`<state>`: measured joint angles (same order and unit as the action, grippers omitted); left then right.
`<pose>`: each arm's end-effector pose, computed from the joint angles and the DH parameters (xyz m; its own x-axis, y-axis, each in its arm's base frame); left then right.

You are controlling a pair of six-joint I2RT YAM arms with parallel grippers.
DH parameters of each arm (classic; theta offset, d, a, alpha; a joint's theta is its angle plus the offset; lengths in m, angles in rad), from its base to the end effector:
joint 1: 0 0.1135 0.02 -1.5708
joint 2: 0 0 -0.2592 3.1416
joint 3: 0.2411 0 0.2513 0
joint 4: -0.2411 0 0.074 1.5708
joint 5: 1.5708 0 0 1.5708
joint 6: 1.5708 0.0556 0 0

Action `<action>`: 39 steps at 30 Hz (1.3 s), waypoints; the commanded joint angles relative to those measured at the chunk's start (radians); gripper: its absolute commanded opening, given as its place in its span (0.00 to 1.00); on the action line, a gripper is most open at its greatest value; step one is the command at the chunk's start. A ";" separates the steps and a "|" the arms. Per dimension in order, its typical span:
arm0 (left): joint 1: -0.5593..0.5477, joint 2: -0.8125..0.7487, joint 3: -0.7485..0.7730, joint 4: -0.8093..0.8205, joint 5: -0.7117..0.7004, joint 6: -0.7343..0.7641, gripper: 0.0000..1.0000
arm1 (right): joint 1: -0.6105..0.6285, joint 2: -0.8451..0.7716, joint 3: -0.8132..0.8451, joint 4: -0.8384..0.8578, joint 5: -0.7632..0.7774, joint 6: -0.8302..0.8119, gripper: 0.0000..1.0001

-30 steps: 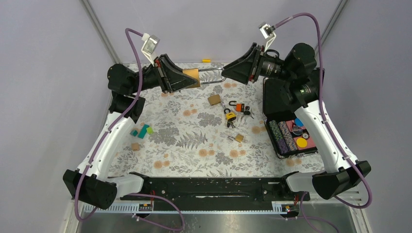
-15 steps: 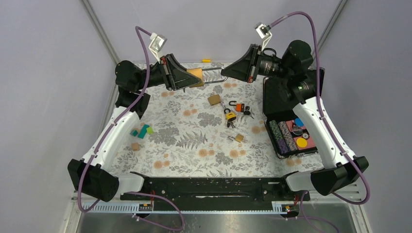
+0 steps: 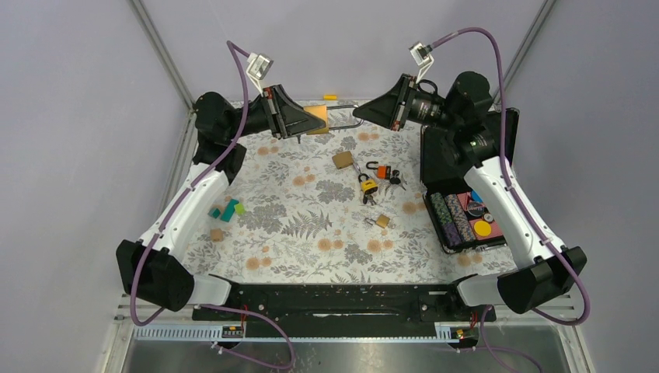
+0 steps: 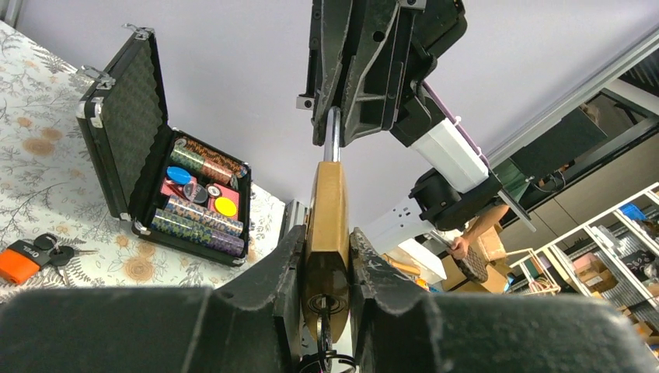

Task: Lock with the key
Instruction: Lock the lock.

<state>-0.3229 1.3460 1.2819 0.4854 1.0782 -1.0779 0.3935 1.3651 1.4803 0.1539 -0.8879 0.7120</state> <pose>0.2700 -0.1420 0.4514 -0.6204 -0.2317 -0.7492 0.7735 -0.0228 -0.6334 0.2677 0.1578 0.4839 -0.4234 0.2706 -0.8646 -0.8665 0.1576 0.4737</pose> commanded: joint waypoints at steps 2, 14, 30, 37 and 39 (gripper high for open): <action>-0.137 0.046 0.051 0.007 -0.075 0.006 0.00 | 0.156 0.039 -0.010 0.045 -0.009 0.009 0.00; -0.157 0.083 0.091 0.026 -0.093 -0.014 0.00 | 0.221 0.084 -0.034 0.064 -0.011 0.027 0.00; -0.165 0.142 0.049 0.236 -0.045 -0.235 0.00 | 0.266 0.096 -0.086 0.122 -0.034 -0.008 0.00; -0.139 0.129 0.031 0.187 -0.020 -0.214 0.00 | 0.262 0.111 -0.108 0.372 -0.254 0.173 0.00; -0.140 0.105 0.051 0.020 -0.057 -0.082 0.00 | 0.263 0.126 -0.105 0.443 -0.252 0.274 0.00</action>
<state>-0.3218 1.4635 1.2922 0.6884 1.0401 -1.2617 0.4183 1.4002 1.4036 0.3962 -0.7574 0.7765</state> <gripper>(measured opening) 0.218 0.056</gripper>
